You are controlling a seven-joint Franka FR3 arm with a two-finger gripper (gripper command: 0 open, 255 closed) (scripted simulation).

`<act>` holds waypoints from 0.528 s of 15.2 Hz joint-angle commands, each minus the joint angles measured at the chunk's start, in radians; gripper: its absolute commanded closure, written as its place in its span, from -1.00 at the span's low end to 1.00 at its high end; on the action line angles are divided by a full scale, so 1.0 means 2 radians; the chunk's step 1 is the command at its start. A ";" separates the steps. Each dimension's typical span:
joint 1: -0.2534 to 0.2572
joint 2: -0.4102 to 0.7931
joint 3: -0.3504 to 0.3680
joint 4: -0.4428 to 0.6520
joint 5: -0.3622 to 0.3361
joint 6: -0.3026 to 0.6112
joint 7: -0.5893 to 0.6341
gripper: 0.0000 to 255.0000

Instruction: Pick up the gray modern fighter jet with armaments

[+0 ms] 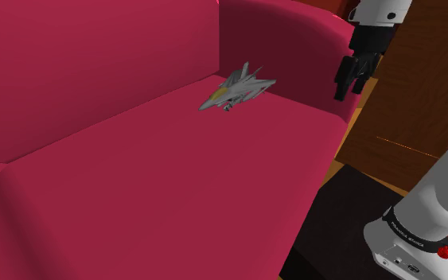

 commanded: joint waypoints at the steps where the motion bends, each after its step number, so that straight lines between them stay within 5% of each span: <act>1: 0.000 0.000 0.000 0.000 0.000 0.000 0.000 -1.00; 8: -0.026 0.128 0.048 0.089 0.025 0.055 0.126 -1.00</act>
